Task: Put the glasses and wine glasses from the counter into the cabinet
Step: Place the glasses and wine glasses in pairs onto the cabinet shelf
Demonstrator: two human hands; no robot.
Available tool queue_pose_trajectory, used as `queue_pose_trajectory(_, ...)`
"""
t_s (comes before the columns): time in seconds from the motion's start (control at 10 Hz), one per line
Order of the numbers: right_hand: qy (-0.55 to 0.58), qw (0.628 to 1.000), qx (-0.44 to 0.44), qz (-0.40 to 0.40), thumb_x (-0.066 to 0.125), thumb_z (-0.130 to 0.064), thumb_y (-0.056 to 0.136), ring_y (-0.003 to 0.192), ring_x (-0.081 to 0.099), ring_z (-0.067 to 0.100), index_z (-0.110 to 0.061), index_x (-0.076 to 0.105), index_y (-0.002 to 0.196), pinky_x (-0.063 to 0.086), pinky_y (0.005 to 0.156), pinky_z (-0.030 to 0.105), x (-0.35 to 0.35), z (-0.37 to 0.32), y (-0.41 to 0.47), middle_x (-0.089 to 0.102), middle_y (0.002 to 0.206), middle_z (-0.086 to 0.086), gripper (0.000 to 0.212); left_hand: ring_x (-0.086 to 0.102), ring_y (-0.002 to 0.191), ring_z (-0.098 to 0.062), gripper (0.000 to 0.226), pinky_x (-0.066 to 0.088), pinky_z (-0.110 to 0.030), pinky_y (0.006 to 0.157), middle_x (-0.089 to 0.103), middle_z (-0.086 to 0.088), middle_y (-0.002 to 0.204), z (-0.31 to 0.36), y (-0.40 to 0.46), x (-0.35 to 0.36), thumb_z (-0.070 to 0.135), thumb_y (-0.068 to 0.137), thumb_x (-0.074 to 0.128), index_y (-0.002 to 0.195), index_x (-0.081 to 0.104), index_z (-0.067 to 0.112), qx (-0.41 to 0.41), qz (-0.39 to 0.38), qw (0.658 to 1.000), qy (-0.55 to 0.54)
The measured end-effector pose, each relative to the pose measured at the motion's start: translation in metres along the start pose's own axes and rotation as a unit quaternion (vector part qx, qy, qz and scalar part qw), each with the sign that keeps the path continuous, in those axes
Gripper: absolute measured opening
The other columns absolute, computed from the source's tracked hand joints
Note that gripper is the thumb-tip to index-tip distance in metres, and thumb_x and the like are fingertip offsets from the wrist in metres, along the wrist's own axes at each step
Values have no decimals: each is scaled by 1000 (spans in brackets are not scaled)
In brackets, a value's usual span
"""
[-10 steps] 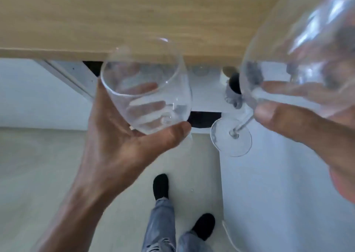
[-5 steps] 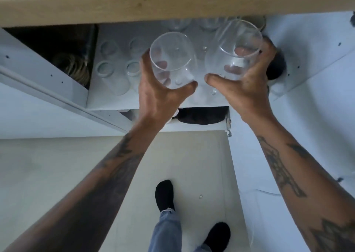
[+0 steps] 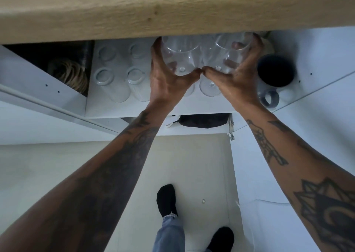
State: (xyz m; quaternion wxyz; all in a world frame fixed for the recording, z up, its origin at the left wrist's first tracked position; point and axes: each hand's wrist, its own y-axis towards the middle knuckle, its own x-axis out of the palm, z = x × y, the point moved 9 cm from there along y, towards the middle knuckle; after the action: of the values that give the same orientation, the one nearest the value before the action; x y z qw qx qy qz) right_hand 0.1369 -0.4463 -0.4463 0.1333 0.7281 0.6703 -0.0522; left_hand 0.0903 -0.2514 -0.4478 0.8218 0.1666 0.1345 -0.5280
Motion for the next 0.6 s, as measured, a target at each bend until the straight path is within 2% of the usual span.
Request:
queue_pose_trajectory(0.1,-1,999,33,-35,87,-8,64,121,49,-13,-11,18,149,48,107,26,-6,-8,-12,41,138,-11,109,52,129,-27,120,56,-36,98,38,-15,150,-9,-15,-1,27,66,93,155,15,12,-53,-23,998,-22)
queue_pose_trajectory(0.2,-18,996,80,-33,86,-13,69,139,40,9,-17,13,152,41,115,36,-24,-16,-34,31,154,0,111,56,119,-22,105,55,-33,94,42,-9,146,-20,-51,-12,31,72,89,154,24,20,-116,-12,993,-18)
queue_pose_trajectory(0.3,-9,987,155,48,80,-19,76,140,42,17,-31,18,148,44,112,42,-76,-28,-100,27,157,2,96,67,96,-13,44,54,-15,75,68,7,114,-22,-146,-24,23,86,76,127,59,23,-182,-7,983,-14)
queue_pose_trajectory(0.4,14,979,170,116,79,-20,79,136,46,15,-37,25,140,47,108,39,-116,-49,-157,30,154,-4,83,71,79,-7,22,52,-11,64,75,12,89,-3,-214,-23,14,89,70,107,69,27,-226,-36,973,-29)
queue_pose_trajectory(0.5,22,968,171,181,79,-12,79,135,45,9,-39,32,134,44,108,36,-172,-82,-225,36,149,-10,78,71,76,-5,22,55,-15,66,76,10,89,43,-311,20,16,84,69,95,70,35,-258,-148,953,-50)
queue_pose_trajectory(0.6,16,969,169,180,78,-2,77,136,45,6,-37,33,135,40,111,39,-195,-105,-254,44,146,-9,81,71,75,-4,17,54,-15,66,76,5,88,72,-328,43,27,76,69,89,70,39,-266,-231,935,-47)
